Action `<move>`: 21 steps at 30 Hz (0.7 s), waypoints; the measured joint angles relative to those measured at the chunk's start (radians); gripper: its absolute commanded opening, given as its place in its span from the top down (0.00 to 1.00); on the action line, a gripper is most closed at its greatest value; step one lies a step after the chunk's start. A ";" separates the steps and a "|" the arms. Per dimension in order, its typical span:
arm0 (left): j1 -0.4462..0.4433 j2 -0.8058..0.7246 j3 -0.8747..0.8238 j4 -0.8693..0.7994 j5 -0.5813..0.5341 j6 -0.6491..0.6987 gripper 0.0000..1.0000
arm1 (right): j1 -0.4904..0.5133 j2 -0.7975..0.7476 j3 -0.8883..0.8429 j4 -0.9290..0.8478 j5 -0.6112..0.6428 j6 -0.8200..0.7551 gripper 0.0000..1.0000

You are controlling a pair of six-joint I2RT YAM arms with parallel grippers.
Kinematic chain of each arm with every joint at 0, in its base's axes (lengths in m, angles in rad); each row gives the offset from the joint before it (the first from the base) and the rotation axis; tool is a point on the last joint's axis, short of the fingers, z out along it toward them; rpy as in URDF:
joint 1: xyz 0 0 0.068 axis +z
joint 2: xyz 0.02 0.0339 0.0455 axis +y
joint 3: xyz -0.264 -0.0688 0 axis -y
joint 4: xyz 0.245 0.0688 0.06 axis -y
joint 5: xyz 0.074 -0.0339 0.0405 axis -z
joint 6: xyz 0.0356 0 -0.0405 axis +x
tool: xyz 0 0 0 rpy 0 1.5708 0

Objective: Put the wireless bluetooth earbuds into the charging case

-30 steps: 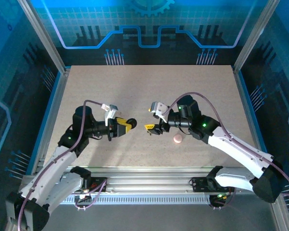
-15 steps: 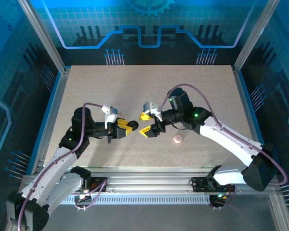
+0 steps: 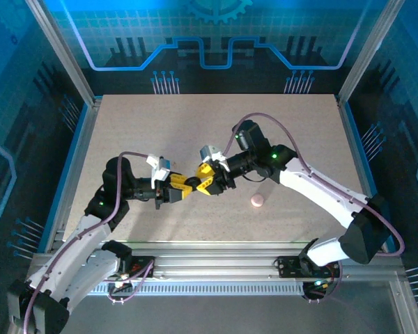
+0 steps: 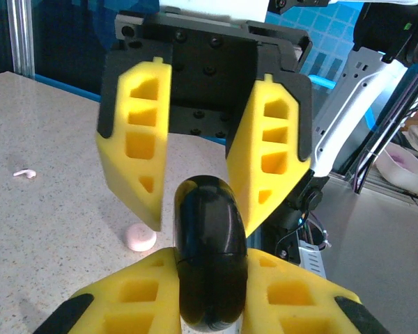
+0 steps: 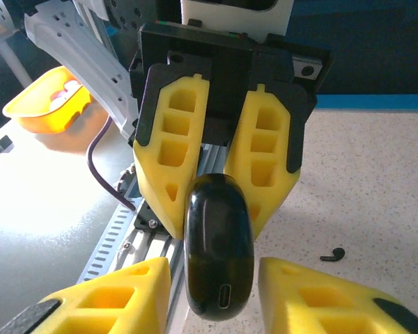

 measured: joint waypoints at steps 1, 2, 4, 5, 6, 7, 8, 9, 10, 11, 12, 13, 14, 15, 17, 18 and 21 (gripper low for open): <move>0.000 0.000 0.000 0.000 0.000 0.000 0.85 | 0.000 0.001 0.001 -0.006 -0.004 -0.003 0.71; 0.000 0.000 0.000 0.000 0.005 0.001 0.85 | 0.000 0.002 0.003 -0.011 -0.004 -0.006 0.74; -0.003 -0.002 0.000 -0.001 0.008 0.010 0.82 | 0.000 0.003 0.008 -0.021 -0.006 -0.009 0.78; -0.004 -0.004 0.000 -0.001 0.008 0.015 0.75 | 0.000 0.003 0.010 -0.027 -0.006 -0.011 0.80; -0.004 -0.005 0.000 -0.002 0.008 0.018 0.68 | 0.000 0.003 0.011 -0.028 -0.006 -0.011 0.80; -0.004 -0.006 0.000 -0.003 0.005 0.021 0.63 | 0.000 0.003 0.013 -0.030 -0.007 -0.011 0.81; -0.004 -0.006 0.000 -0.006 0.003 0.024 0.59 | 0.000 0.003 0.013 -0.033 -0.006 -0.011 0.81; -0.004 -0.009 0.000 -0.011 0.000 0.035 0.56 | 0.000 0.003 0.013 -0.035 -0.005 -0.011 0.81; -0.005 -0.015 0.000 -0.020 -0.005 0.041 0.52 | 0.000 0.003 0.013 -0.037 -0.002 -0.011 0.81; -0.005 -0.024 0.000 -0.031 -0.014 0.048 0.50 | -0.001 0.003 0.013 -0.038 0.005 -0.011 0.82; -0.005 -0.033 0.000 -0.039 -0.021 0.059 0.49 | -0.001 0.003 0.013 -0.038 0.011 -0.009 0.81; -0.005 -0.044 0.000 -0.048 -0.031 0.069 0.48 | -0.001 0.003 0.013 -0.038 0.014 -0.007 0.81; -0.005 -0.055 0.000 -0.060 -0.041 0.077 0.47 | -0.001 0.003 0.013 -0.037 0.017 -0.005 0.81; -0.005 -0.063 0.000 -0.068 -0.048 0.085 0.47 | -0.001 0.002 0.013 -0.037 0.018 -0.003 0.82; -0.005 -0.071 0.000 -0.086 -0.063 0.100 0.47 | -0.001 0.002 0.013 -0.037 0.021 0.005 0.82; -0.005 -0.070 0.000 -0.090 -0.067 0.102 0.48 | -0.001 0.002 0.013 -0.037 0.021 0.007 0.82; -0.005 -0.060 0.000 -0.103 -0.079 0.105 0.52 | -0.001 0.002 0.013 -0.036 0.020 0.015 0.82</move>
